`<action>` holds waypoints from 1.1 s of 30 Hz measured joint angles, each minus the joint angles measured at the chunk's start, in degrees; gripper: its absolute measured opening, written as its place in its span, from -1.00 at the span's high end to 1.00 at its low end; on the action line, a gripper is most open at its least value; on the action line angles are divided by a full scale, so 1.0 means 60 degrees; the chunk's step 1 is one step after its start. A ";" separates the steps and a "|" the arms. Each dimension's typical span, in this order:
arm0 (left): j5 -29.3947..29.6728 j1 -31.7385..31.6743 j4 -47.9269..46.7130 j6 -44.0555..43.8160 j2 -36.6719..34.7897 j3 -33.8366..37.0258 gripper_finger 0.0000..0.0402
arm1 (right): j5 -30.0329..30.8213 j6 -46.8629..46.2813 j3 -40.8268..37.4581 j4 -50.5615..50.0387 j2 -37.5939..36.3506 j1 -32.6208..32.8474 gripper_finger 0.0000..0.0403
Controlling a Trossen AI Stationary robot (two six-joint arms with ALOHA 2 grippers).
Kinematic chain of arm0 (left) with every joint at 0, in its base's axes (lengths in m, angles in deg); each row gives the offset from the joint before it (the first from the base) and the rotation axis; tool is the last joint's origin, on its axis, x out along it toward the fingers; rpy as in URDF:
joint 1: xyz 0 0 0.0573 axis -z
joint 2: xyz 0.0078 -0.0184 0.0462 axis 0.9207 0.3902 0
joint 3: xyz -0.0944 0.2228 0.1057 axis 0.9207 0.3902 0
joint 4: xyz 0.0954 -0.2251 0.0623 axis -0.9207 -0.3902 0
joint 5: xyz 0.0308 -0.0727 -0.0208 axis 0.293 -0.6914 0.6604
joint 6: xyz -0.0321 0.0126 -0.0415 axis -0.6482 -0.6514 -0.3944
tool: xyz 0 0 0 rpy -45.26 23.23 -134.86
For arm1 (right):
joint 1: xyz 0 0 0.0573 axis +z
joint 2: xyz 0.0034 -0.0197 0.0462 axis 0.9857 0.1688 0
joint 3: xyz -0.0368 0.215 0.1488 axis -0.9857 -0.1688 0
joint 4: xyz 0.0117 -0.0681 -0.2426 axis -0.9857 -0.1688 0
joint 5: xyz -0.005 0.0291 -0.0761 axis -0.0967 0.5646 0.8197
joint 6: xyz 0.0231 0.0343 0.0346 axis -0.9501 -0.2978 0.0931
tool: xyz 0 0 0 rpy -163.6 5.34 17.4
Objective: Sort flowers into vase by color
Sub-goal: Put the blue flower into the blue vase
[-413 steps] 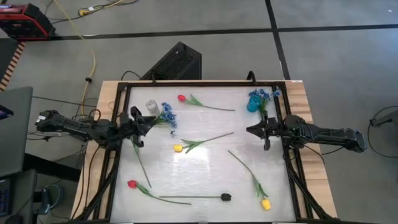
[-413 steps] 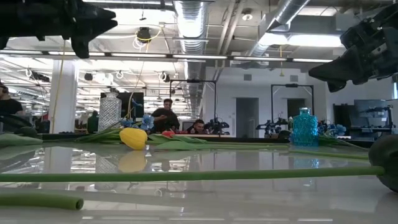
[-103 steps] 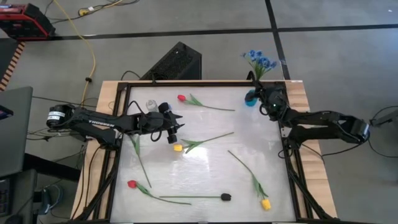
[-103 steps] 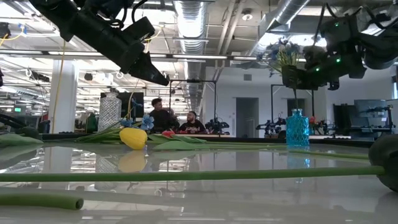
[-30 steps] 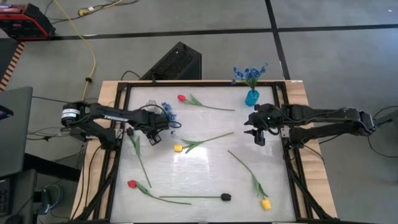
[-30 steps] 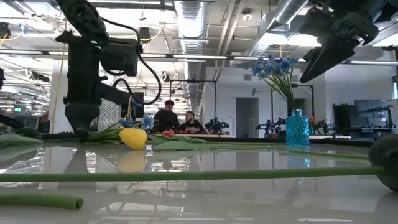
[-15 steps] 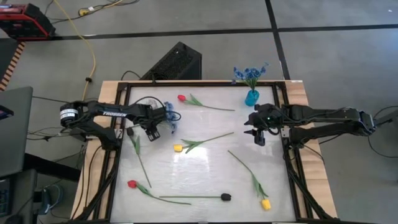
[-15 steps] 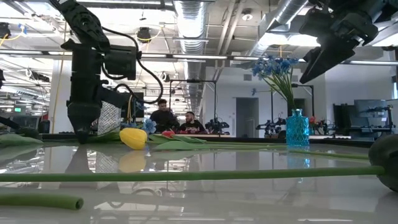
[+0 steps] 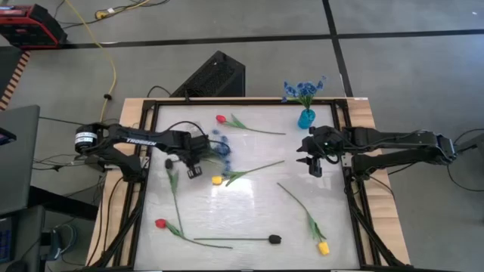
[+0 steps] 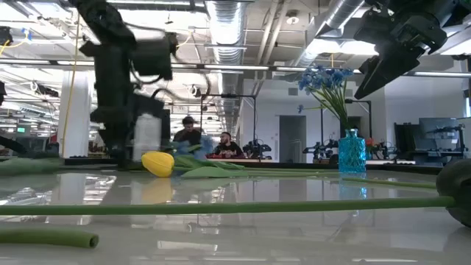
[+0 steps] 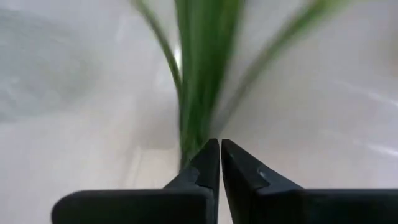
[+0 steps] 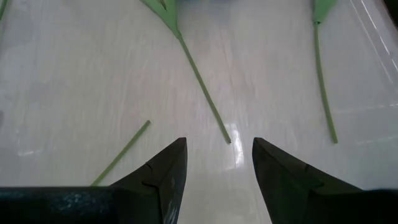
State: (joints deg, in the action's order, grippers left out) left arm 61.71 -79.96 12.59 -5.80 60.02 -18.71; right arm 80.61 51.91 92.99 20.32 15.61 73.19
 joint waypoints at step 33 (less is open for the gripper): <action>0.1586 0.1172 -0.2213 -0.0727 -0.0186 -0.1155 0.57 | 0.0020 -0.0428 -0.0058 -0.0050 0.0116 0.1301 -0.03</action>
State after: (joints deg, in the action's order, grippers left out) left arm 71.23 -72.93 -0.68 -10.16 58.91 -25.64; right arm 80.73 49.34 92.64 20.02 16.31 81.00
